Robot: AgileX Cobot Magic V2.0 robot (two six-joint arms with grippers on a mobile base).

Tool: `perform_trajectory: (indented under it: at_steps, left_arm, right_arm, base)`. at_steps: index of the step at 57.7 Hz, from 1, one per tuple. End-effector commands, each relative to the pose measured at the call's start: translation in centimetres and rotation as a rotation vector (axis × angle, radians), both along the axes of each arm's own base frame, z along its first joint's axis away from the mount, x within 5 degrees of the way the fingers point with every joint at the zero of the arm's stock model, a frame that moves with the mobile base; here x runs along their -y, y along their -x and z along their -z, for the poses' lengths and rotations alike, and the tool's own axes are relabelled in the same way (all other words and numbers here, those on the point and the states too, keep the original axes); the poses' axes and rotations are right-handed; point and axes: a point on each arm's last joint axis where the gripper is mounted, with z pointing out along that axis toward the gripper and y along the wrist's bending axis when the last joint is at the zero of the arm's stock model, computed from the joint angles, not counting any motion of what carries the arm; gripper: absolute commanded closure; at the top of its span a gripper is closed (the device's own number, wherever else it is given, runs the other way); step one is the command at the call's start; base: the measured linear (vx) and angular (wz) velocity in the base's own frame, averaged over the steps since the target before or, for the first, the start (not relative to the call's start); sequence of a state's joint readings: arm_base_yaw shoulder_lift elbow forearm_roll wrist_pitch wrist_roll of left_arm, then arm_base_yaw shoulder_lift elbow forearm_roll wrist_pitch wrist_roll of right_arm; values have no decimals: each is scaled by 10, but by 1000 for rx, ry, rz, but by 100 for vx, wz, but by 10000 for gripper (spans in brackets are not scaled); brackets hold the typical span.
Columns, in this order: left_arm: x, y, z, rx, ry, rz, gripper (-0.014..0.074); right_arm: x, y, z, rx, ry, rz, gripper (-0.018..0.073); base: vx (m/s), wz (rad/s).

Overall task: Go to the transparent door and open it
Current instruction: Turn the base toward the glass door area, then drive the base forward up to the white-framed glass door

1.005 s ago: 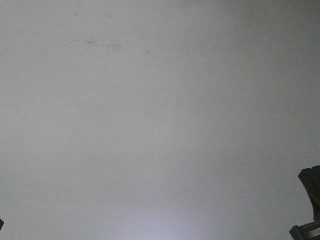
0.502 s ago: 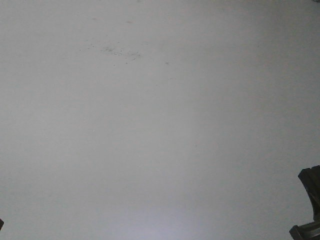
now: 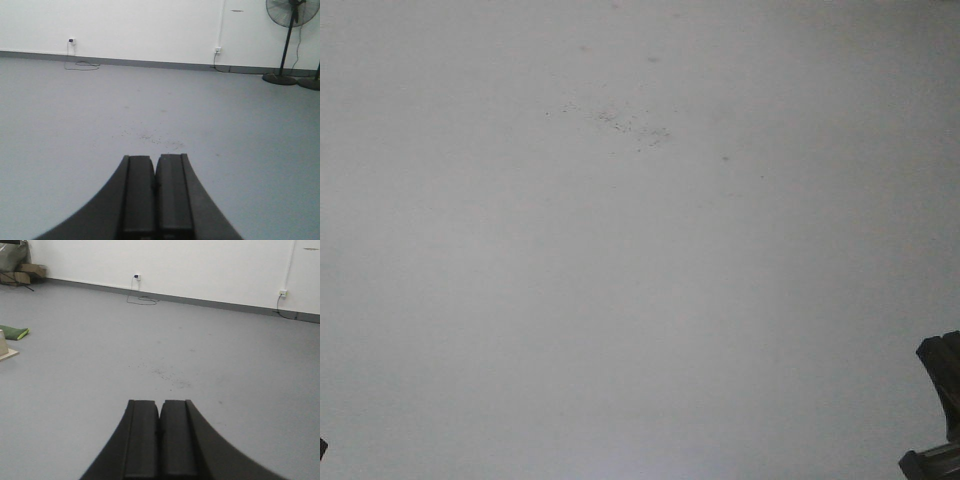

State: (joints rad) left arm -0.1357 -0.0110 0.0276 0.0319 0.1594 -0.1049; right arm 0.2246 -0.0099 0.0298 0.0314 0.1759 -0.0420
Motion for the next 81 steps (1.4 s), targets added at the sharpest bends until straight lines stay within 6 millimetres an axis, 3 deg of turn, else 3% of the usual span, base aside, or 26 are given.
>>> perform_trajectory:
  at_steps: [1, 45, 81]
  left_arm:
    - [1, 0, 2, 68, 24, 6, 599]
    - [1, 0, 2, 68, 24, 6, 599]
    - [1, 0, 2, 68, 24, 6, 599]
  right_arm:
    - [0, 0, -3, 79, -17, 4, 560]
    - [0, 0, -4, 81, -17, 5, 560]
    - [0, 0, -4, 81, -17, 5, 560]
  base:
    - [44, 28]
    - [48, 22]
    - [49, 55]
